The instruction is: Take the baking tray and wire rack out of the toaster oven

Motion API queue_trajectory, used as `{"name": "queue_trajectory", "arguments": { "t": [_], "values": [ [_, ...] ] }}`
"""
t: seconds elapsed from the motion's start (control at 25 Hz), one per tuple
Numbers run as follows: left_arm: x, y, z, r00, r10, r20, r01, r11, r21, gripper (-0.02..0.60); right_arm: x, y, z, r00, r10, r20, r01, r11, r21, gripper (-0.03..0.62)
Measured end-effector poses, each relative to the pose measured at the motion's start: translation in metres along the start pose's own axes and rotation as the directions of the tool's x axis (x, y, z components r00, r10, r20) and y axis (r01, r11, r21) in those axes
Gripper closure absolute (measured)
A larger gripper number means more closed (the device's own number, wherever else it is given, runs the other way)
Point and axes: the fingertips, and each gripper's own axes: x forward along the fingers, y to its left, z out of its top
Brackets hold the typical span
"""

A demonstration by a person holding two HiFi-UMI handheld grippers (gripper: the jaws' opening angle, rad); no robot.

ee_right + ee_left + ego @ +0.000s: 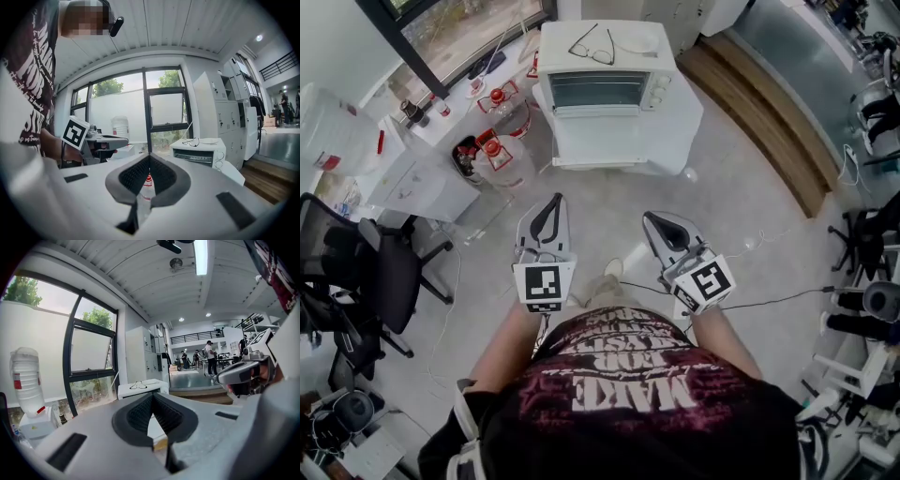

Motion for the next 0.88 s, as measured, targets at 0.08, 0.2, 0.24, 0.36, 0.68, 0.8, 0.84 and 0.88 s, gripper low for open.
{"name": "queue_trajectory", "arguments": {
  "t": [0.08, 0.2, 0.24, 0.36, 0.68, 0.8, 0.84, 0.88],
  "values": [
    [0.010, 0.000, 0.002, 1.000, -0.002, -0.002, 0.002, 1.000, 0.001, 0.579, 0.003, -0.013, 0.002, 1.000, -0.006, 0.006, 0.006, 1.000, 0.005, 0.592],
    [0.025, 0.000, 0.006, 1.000, 0.010, -0.002, -0.010, 1.000, -0.001, 0.579, 0.005, -0.031, 0.007, 1.000, -0.009, 0.022, 0.009, 1.000, 0.004, 0.591],
    [0.028, 0.001, 0.008, 1.000, 0.018, 0.000, -0.018, 1.000, -0.003, 0.580, 0.004, -0.036, 0.010, 1.000, -0.007, 0.027, 0.007, 1.000, 0.001, 0.591],
    [0.038, 0.001, 0.018, 0.999, 0.038, 0.013, -0.038, 0.999, 0.002, 0.579, 0.005, -0.050, 0.017, 0.999, 0.000, 0.042, 0.000, 1.000, -0.011, 0.592],
    [0.059, -0.009, 0.036, 0.995, 0.091, 0.033, -0.091, 0.996, 0.013, 0.580, 0.002, -0.091, 0.024, 0.997, 0.028, 0.073, -0.028, 1.000, -0.012, 0.591],
    [0.061, -0.011, 0.030, 0.993, 0.114, 0.010, -0.114, 0.993, 0.007, 0.580, 0.002, -0.103, 0.019, 0.997, 0.031, 0.068, -0.031, 1.000, 0.002, 0.592],
    [0.061, -0.011, 0.031, 0.993, 0.121, 0.006, -0.121, 0.993, 0.008, 0.579, 0.003, -0.105, 0.018, 0.997, 0.033, 0.068, -0.033, 0.999, 0.008, 0.592],
    [0.061, -0.010, 0.032, 0.992, 0.126, 0.005, -0.126, 0.992, 0.012, 0.579, 0.004, -0.107, 0.018, 0.997, 0.036, 0.070, -0.037, 0.999, 0.012, 0.592]
  ]
}}
